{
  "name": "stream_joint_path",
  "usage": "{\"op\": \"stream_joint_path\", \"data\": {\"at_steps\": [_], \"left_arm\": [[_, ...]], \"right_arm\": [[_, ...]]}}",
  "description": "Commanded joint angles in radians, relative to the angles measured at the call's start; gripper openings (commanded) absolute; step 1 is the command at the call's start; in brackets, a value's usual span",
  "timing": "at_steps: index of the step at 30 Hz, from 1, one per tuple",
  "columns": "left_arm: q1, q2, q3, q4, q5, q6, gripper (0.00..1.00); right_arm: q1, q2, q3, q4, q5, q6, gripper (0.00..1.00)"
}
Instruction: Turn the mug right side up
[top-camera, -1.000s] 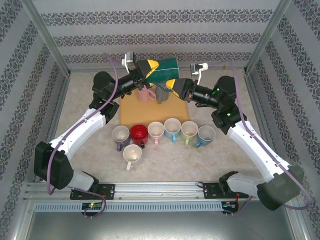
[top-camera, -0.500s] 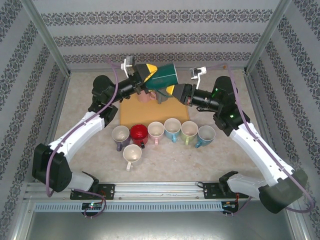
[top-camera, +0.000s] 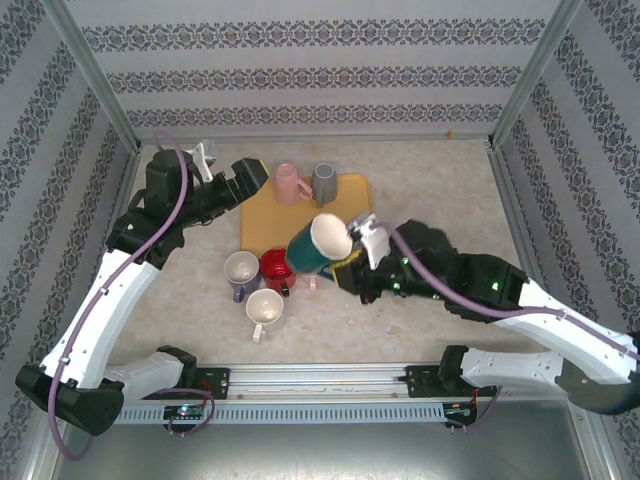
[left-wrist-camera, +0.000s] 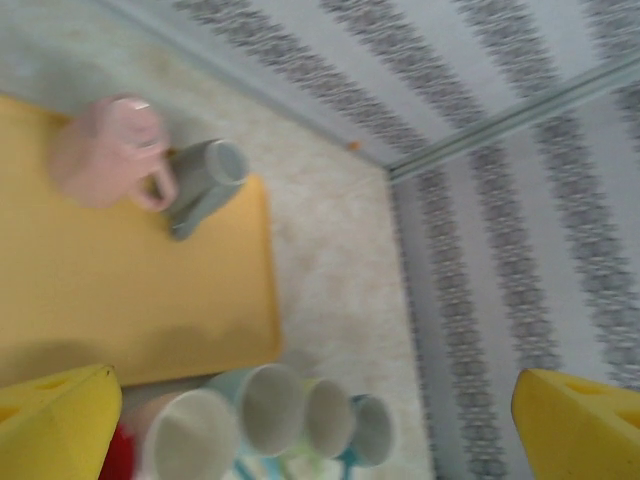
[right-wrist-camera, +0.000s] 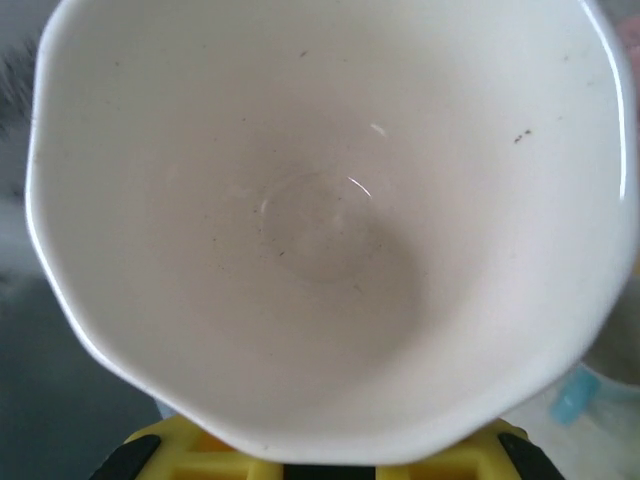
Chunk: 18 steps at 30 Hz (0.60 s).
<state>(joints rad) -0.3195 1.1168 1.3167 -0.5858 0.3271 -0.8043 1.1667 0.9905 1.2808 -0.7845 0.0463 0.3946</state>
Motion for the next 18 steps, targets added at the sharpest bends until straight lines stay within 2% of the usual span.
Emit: {"op": "stream_joint_path", "data": {"at_steps": [1, 3, 5, 9, 18], "left_arm": [[0.002, -0.021, 0.012, -0.171, -0.089, 0.086, 1.00], [0.003, -0.024, 0.007, -0.176, -0.086, 0.086, 1.00], [0.002, -0.031, -0.004, -0.172, -0.080, 0.083, 1.00], [0.003, -0.046, -0.023, -0.160, -0.064, 0.074, 1.00], [0.001, -0.068, -0.053, -0.172, -0.044, 0.071, 1.00]], "right_arm": [[0.130, 0.024, -0.011, -0.062, 0.236, -0.044, 0.00], [0.228, 0.065, -0.038, -0.080, 0.307, -0.030, 0.00], [0.278, 0.103, -0.074, -0.075, 0.321, -0.002, 0.00], [0.319, 0.133, -0.183, 0.001, 0.300, 0.068, 0.00], [0.323, 0.177, -0.334, 0.088, 0.293, 0.168, 0.00]]}}
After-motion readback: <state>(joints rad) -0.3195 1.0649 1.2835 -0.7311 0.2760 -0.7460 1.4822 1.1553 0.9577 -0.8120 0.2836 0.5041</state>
